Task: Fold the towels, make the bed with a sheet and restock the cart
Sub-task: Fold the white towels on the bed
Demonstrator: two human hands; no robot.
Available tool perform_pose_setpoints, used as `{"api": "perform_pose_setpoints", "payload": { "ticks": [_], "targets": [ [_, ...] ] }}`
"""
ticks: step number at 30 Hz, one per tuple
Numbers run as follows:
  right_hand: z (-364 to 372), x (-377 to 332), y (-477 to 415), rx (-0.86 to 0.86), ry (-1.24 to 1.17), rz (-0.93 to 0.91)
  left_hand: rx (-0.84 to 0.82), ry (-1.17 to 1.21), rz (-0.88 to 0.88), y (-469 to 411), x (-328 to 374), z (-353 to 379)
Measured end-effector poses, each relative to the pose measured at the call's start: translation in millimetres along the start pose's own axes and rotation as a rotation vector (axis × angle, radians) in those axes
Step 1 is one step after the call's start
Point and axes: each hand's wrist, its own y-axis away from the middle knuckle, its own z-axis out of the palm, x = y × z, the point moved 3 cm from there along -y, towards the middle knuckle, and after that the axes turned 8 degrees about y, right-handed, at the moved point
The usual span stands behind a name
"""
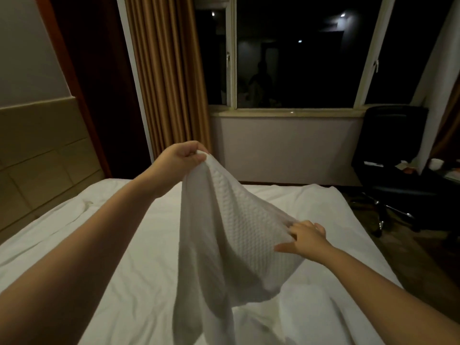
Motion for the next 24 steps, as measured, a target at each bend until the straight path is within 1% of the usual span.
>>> {"api": "perform_pose_setpoints", "payload": {
  "ticks": [3,5,8,11,12,15,16,18,21,24],
  "targets": [
    [-13,17,0,0.064,0.060,-0.024,0.016,-0.008,-0.014,-3,-1,-16],
    [-29,27,0,0.142,0.031,-0.045,0.028,-0.025,-0.019,-4,-5,-29],
    [-53,46,-4,0.275,0.052,-0.060,0.014,-0.106,-0.034,-5,-17,-48],
    [-63,58,-14,0.349,0.105,-0.044,0.010,-0.202,-0.072,-9,-31,-57],
    [-66,59,-16,0.390,0.073,-0.040,0.025,-0.239,-0.083,-11,-36,-58],
    [-84,50,-14,0.527,-0.215,-0.002,0.096,-0.315,-0.095,-12,-52,-62],
    [-89,46,-13,0.563,-0.248,-0.004,0.105,-0.361,-0.108,-10,-60,-64],
    [-99,37,-12,0.623,-0.176,-0.041,0.097,-0.421,-0.161,-6,-83,-69],
    [-109,26,-15,0.661,-0.086,-0.124,0.059,-0.454,-0.248,1,-115,-69],
    [-109,21,-17,0.621,-0.044,-0.153,0.021,-0.479,-0.284,5,-141,-63]
  ]
}}
